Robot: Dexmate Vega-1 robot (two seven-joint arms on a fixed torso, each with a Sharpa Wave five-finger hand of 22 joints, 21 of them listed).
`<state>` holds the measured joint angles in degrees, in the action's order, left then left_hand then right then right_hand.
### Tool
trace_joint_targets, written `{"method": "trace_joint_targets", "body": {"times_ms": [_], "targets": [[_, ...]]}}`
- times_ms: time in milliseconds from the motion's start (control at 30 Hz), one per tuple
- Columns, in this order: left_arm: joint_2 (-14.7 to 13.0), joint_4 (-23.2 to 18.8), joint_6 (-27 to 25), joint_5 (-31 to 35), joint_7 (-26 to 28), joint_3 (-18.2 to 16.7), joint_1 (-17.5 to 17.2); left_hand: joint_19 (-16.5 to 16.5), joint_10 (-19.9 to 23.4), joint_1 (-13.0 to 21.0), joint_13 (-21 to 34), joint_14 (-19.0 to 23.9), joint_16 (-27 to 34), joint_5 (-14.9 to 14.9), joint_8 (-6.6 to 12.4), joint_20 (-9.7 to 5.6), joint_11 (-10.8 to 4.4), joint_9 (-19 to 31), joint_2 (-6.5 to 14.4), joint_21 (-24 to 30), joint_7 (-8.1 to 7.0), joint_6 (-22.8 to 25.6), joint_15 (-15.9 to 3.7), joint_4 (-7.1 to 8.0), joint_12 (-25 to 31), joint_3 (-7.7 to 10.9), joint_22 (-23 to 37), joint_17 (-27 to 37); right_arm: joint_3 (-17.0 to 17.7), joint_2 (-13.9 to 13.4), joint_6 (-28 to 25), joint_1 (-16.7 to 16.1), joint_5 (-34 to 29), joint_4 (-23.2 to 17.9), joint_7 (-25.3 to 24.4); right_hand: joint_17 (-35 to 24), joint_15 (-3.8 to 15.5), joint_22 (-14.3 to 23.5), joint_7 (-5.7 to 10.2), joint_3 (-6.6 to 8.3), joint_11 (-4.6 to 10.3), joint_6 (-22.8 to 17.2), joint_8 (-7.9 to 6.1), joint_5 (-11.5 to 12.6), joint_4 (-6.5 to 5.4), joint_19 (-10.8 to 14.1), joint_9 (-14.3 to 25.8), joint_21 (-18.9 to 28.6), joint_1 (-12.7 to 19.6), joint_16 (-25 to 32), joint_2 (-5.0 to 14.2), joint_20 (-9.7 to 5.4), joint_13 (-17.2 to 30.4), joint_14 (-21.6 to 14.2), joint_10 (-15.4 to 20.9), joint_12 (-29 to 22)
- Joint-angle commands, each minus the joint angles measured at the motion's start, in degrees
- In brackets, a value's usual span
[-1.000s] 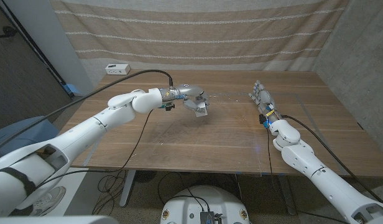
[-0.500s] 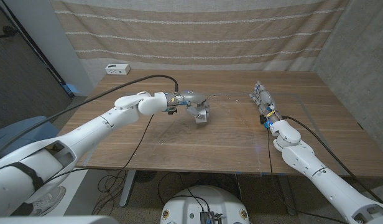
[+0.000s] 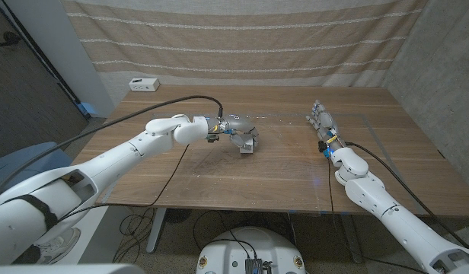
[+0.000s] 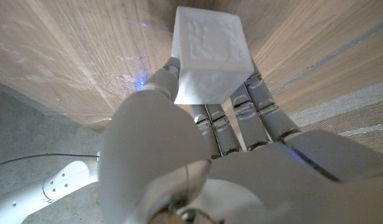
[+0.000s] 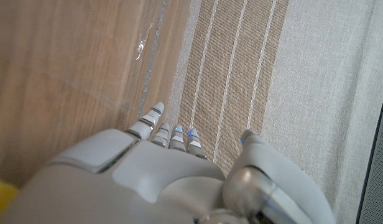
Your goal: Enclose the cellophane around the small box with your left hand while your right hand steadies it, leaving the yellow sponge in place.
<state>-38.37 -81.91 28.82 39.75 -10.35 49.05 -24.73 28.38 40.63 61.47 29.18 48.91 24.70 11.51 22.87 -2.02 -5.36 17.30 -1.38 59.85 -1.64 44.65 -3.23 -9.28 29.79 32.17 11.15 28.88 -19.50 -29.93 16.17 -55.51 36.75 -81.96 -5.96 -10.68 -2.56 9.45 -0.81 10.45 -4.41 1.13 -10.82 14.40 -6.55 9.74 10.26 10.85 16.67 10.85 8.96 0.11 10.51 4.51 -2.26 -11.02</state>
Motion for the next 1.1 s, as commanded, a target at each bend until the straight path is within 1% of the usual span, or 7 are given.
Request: {"method": "trace_joint_targets", "body": {"times_ms": [33,100,300,600,633,900,1100], "targets": [[-0.3,-2.6,-3.2,3.7,-5.4,2.0,1.6,-4.6,-2.8,6.1,-1.1,-1.8,-3.2,-0.1,-1.66,2.3,0.06,-0.3,9.0,-0.7,-0.92,-2.7,-7.25,1.0,-2.9,-0.86,-0.4,-2.3,0.1,0.2,0.2,0.6,0.2,0.8,0.4,-0.1,-0.23,0.3,-0.06,0.28,-0.22,-0.2,0.02,-0.1,-0.05,0.4,0.2,0.2,0.0,0.2,-0.62,0.09,0.2,0.1,0.2,-0.1],[-0.3,-3.4,-4.1,4.4,-7.5,2.5,2.1,-8.1,-4.9,3.8,-2.0,-5.1,-5.2,-0.3,-3.33,3.71,0.46,-0.8,8.2,-1.7,-0.98,-5.5,-6.44,1.55,-4.9,-1.76,-0.6,-3.5,0.1,0.1,0.3,0.7,0.1,0.9,0.6,-0.1,-0.2,0.3,-0.05,0.29,-0.28,-0.2,0.02,-0.1,-0.05,0.4,0.2,0.2,0.0,0.2,-0.62,0.08,0.2,0.1,0.2,-0.1],[-0.3,-5.1,-6.3,4.5,-13.7,3.3,3.3,-13.0,-11.1,-1.9,-4.0,-12.8,-8.9,-0.5,-7.69,5.4,1.69,-2.5,5.6,-3.7,-2.64,-12.0,-4.68,2.39,-10.0,-4.57,-1.0,-5.7,0.3,0.1,0.4,0.7,0.4,1.0,0.7,-0.1,-0.2,0.3,0.08,0.33,-0.22,-0.1,0.03,-0.1,-0.03,0.5,0.2,0.2,0.0,0.2,-0.62,0.12,0.2,0.0,0.2,-0.1],[-1.5,-8.4,-8.3,5.3,-15.9,2.5,2.8,-17.6,-17.3,-7.9,-5.6,-22.6,-12.5,-0.7,-12.2,6.48,3.44,-4.3,3.5,-6.5,-3.21,-20.8,-1.41,3.29,-14.6,-7.94,-1.1,-7.7,0.3,0.0,0.6,0.9,0.4,1.3,1.3,-0.1,-0.35,0.3,0.15,0.37,-0.34,-0.2,0.02,-0.1,0.0,0.5,0.2,0.2,0.0,0.2,-0.64,0.14,0.2,0.0,0.2,-0.1],[-1.7,-8.8,-8.6,5.1,-15.7,2.2,2.6,-18.6,-18.9,-8.4,-5.9,-24.4,-13.1,-0.6,-12.71,7.64,3.93,-4.6,3.4,-7.1,-3.6,-22.9,-0.45,3.2,-15.5,-8.27,-1.0,-8.2,0.2,-0.1,0.7,0.9,0.3,1.4,1.4,-0.1,-0.36,0.3,0.15,0.37,-0.34,-0.2,0.02,-0.1,0.0,0.5,0.2,0.2,0.0,0.2,-0.64,0.16,0.2,0.0,0.2,-0.1],[-3.5,-12.6,-11.9,2.8,-9.0,-2.8,-1.2,-24.4,-28.5,-12.9,-7.8,-34.2,-14.3,-0.5,-13.29,9.75,4.09,-6.1,4.5,-11.1,-5.3,-36.1,2.84,3.88,-19.1,-10.43,-1.1,-10.9,0.3,-0.4,0.4,0.8,0.2,0.8,1.1,-0.1,-0.51,0.3,0.15,0.43,-0.49,-0.2,0.01,-0.2,0.08,0.6,0.2,0.2,0.1,0.2,-0.68,0.24,0.2,0.0,0.2,-0.1],[-5.1,-15.2,-14.2,1.0,-3.1,-6.7,-4.5,-25.2,-29.1,-14.1,-8.1,-35.3,-14.2,-0.5,-13.08,9.91,3.9,-6.2,4.8,-11.8,-5.39,-37.2,2.93,4.32,-18.9,-10.77,-1.1,-11.2,0.1,-0.8,0.4,0.6,-0.6,0.3,0.8,0.0,-0.64,0.3,0.35,0.61,-0.57,-0.3,-0.04,-0.2,0.45,0.6,0.2,0.2,0.5,0.2,-0.76,0.36,0.2,-0.1,0.3,-0.1]]}}
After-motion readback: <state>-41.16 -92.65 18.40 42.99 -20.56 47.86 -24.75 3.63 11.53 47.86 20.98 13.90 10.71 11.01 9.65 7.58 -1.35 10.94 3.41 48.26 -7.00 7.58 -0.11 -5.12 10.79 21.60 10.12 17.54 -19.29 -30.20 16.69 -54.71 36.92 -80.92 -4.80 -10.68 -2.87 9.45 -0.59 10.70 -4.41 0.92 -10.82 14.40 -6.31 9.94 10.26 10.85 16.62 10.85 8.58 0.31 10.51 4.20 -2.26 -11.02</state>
